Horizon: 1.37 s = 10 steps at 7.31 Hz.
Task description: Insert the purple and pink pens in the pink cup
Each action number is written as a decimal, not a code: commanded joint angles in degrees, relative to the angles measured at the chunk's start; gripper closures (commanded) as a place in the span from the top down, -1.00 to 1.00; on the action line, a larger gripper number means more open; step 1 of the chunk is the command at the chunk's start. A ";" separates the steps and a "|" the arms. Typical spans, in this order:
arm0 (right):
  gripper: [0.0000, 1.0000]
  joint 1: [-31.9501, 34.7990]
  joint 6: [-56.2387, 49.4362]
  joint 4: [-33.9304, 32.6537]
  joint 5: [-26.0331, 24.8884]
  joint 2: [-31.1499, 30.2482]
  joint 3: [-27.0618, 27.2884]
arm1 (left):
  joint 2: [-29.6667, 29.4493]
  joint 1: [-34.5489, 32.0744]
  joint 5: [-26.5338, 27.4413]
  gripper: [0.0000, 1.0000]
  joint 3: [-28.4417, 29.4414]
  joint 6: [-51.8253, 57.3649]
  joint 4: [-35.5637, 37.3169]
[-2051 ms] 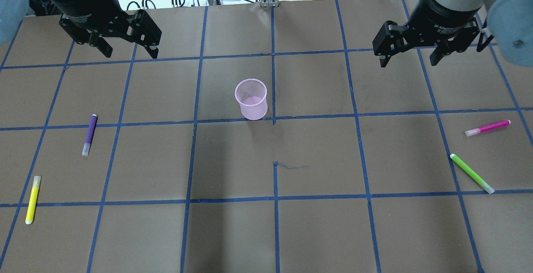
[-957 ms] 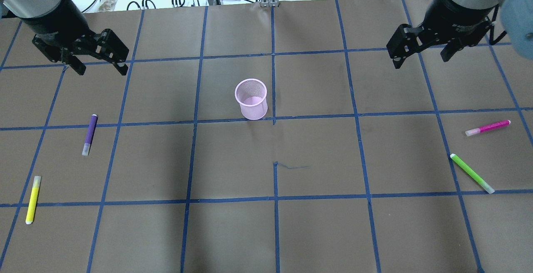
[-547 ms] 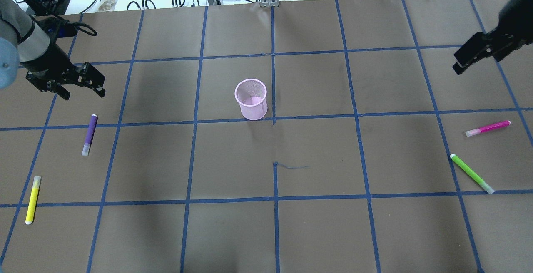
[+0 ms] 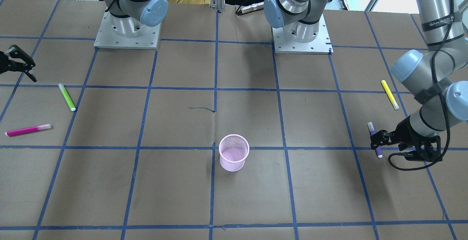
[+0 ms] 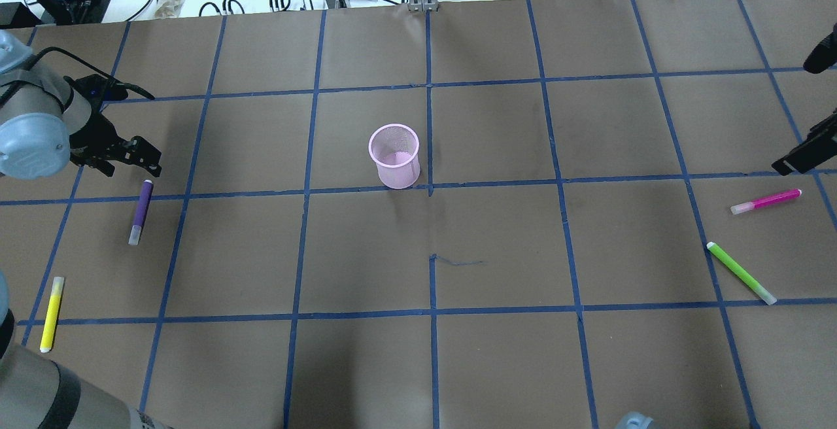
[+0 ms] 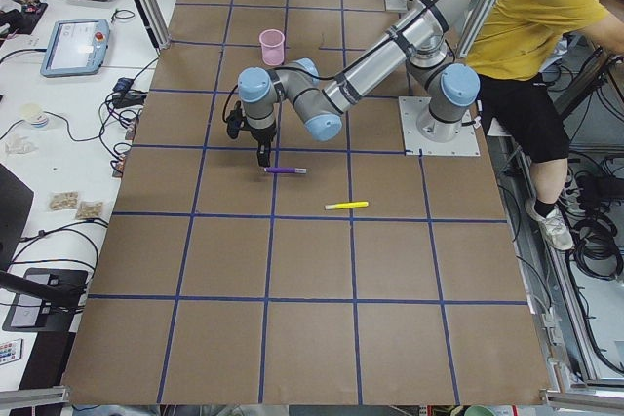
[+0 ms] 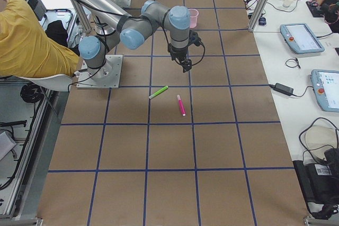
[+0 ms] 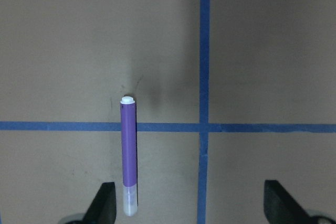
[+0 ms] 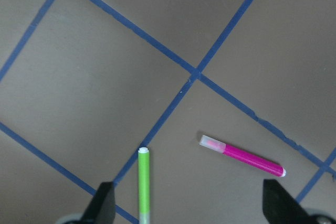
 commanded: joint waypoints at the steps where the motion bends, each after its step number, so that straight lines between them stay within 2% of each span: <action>1: 1.00 -7.68 -12.53 -8.37 4.86 5.22 3.36 | -3.31 0.71 0.12 1.00 0.72 1.92 2.80; 2: 1.00 -10.15 -18.22 -10.30 8.64 9.59 2.66 | -3.58 0.71 0.20 0.97 0.72 1.82 2.88; 3: 1.00 -11.05 -23.07 -10.32 10.77 14.34 1.35 | -3.84 0.71 0.20 0.79 0.63 1.65 2.62; 4: 1.00 -11.23 -23.81 -10.23 12.35 17.08 0.20 | -4.19 0.71 0.20 0.80 0.63 1.64 2.53; 5: 1.00 -11.32 -23.38 -10.23 11.85 17.63 0.37 | -4.55 0.71 0.12 0.77 0.72 1.47 2.62; 6: 1.00 -11.32 -24.34 -10.32 11.32 17.29 0.28 | -4.64 0.71 0.20 0.66 0.72 -0.71 2.53; 7: 1.00 -11.32 -29.83 -10.15 10.88 17.11 0.37 | -4.64 0.71 0.29 0.51 0.63 -1.42 2.53; 8: 1.00 -11.32 -43.72 -10.67 6.96 17.89 0.54 | -4.72 0.71 0.29 0.48 0.63 -1.61 2.36; 9: 1.00 -11.32 -55.69 -10.58 6.14 18.07 0.54 | -4.73 0.71 0.29 0.43 0.28 -1.69 2.36; 10: 1.00 -11.32 -58.68 -10.58 6.74 18.60 0.54 | -4.73 0.71 0.12 0.34 -0.07 -1.61 2.36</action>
